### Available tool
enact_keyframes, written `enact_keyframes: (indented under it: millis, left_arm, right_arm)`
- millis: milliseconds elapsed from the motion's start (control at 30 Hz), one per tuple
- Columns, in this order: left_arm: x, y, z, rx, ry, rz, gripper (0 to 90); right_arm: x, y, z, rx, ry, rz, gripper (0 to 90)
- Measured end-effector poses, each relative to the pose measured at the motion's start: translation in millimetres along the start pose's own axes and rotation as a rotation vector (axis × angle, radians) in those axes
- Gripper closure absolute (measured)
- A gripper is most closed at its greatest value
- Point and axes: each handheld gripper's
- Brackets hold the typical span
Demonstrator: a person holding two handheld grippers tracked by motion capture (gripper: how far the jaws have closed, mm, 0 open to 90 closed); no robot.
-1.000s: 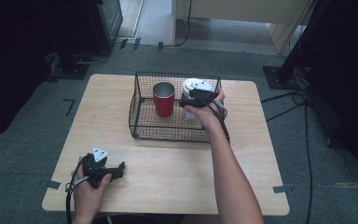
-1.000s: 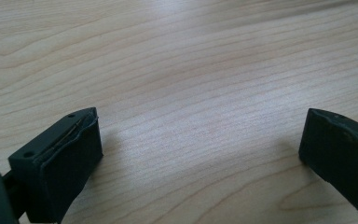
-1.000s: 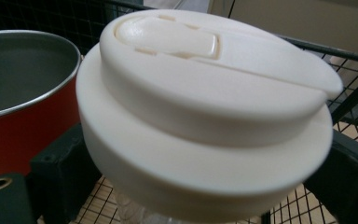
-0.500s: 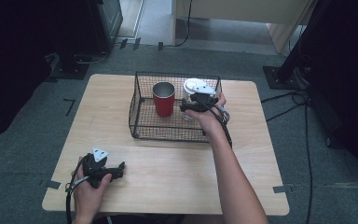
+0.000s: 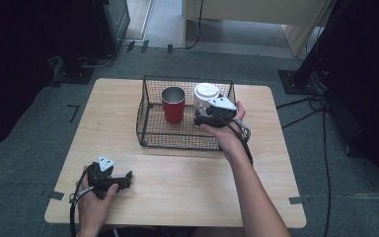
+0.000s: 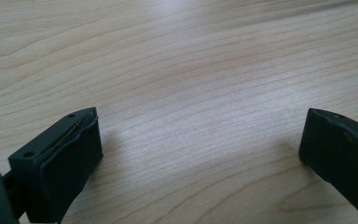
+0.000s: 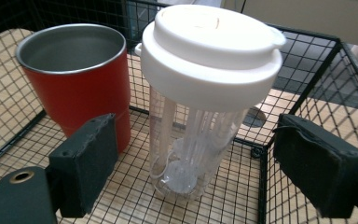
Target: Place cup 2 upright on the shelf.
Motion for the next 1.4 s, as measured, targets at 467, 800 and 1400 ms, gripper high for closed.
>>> enact_keyframes:
  millis: [467, 800, 1400]
  left_arm:
    - [0.0, 0.0, 0.0, 0.000, 0.000, 0.000, 0.0]
    - [-0.1, 0.0, 0.0, 0.000, -0.001, 0.000, 0.0]
    - [0.0, -0.1, 0.1, -0.001, 0.000, 0.000, 0.0]
  right_arm:
    - [39.5, -17.7, 9.3, -0.015, -0.076, -0.024, 14.0]
    - [57.8, -34.8, 25.4, -0.031, -0.117, -0.026, 13.9]
    - [78.7, -78.6, 87.1, -0.090, -0.159, -0.018, 3.3]
Point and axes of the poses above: each handheld gripper's, and its own axes: x roughly backward along the jaws, z roughly out of its underside, y roughly to its left, and after that the axes turned 12 degrees about z, right-handed
